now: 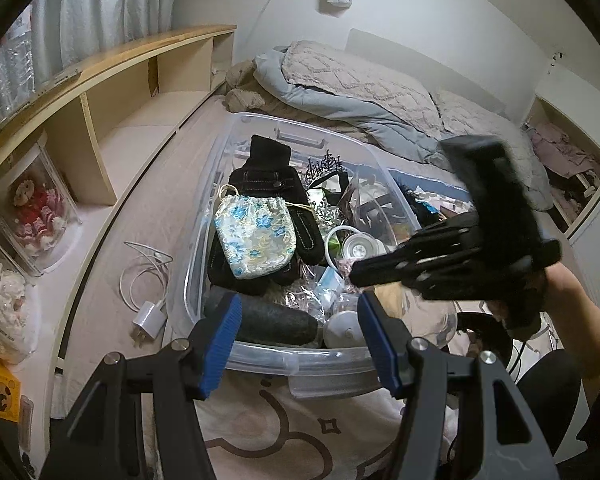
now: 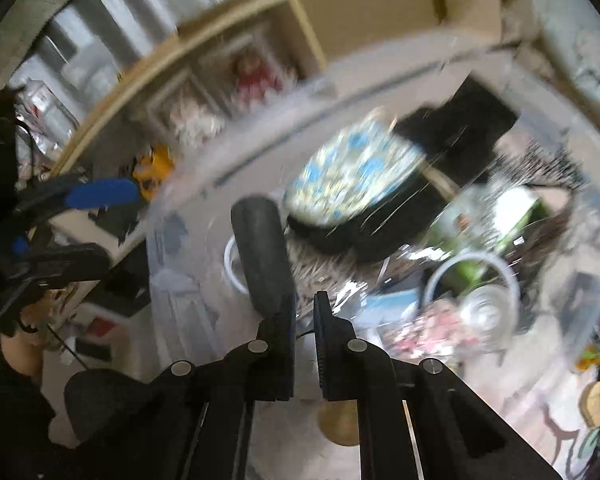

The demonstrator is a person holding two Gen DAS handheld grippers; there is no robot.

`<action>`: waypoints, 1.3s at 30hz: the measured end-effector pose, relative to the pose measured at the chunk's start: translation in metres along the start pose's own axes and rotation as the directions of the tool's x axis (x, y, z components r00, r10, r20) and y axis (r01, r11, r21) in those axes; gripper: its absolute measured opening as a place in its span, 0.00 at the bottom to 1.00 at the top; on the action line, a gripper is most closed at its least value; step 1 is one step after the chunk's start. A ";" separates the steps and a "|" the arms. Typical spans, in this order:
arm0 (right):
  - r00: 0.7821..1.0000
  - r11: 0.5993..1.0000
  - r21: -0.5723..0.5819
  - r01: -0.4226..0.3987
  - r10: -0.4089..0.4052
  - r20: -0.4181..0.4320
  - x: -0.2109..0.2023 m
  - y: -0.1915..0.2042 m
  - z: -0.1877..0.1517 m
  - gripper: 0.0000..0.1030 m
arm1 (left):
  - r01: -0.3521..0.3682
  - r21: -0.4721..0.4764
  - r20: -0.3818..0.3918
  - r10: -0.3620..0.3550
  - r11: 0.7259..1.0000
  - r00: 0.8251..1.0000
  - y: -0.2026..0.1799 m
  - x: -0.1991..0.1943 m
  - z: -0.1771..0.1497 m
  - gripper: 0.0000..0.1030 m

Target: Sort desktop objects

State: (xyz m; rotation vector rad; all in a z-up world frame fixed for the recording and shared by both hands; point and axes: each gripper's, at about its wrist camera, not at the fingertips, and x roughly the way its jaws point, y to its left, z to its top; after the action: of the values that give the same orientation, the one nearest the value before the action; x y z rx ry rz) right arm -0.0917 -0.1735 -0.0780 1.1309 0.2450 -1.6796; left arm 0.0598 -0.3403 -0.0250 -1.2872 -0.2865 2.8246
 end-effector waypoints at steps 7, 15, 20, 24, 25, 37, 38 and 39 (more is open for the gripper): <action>0.986 0.998 -0.007 0.055 -0.053 0.158 -0.033 0.018 -0.010 0.11 | -0.023 0.008 0.026 0.022 1.000 0.999 -0.015 -0.002 0.000 0.58; 0.957 0.993 -0.012 0.117 -0.109 0.269 -0.072 0.017 -0.029 0.12 | -0.086 0.012 0.091 0.085 0.996 0.992 -0.035 -0.010 0.001 0.82; 0.923 0.981 -0.028 0.193 -0.171 0.345 -0.093 0.023 -0.043 0.91 | -0.130 0.023 0.158 0.125 0.991 0.980 -0.051 -0.020 -0.001 0.93; 0.904 0.972 -0.045 0.230 -0.196 0.380 -0.108 0.030 -0.053 1.00 | -0.157 0.021 0.201 0.150 0.987 0.968 -0.065 -0.027 -0.004 1.00; 0.898 0.970 -0.050 0.240 -0.202 0.390 -0.112 0.032 -0.055 1.00 | -0.160 0.020 0.209 0.153 0.987 0.966 -0.069 -0.030 -0.004 1.00; 0.826 0.952 -0.028 0.305 -0.250 0.505 -0.166 0.048 -0.092 1.00 | -0.201 0.011 0.334 0.186 0.979 0.924 -0.116 -0.059 -0.011 1.00; 0.821 0.951 -0.019 0.308 -0.256 0.510 -0.170 0.049 -0.096 1.00 | -0.203 0.003 0.345 0.189 0.979 0.919 -0.120 -0.062 -0.013 1.00; 0.817 0.951 -0.010 0.308 -0.259 0.516 -0.174 0.048 -0.099 1.00 | -0.204 -0.001 0.351 0.191 0.979 0.917 -0.123 -0.065 -0.015 1.00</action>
State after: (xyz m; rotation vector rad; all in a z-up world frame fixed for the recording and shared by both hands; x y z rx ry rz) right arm 0.0046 -0.0201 0.0196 0.5585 0.1548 -2.1472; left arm 0.1072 -0.2231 0.0350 -0.8411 -0.1145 3.2087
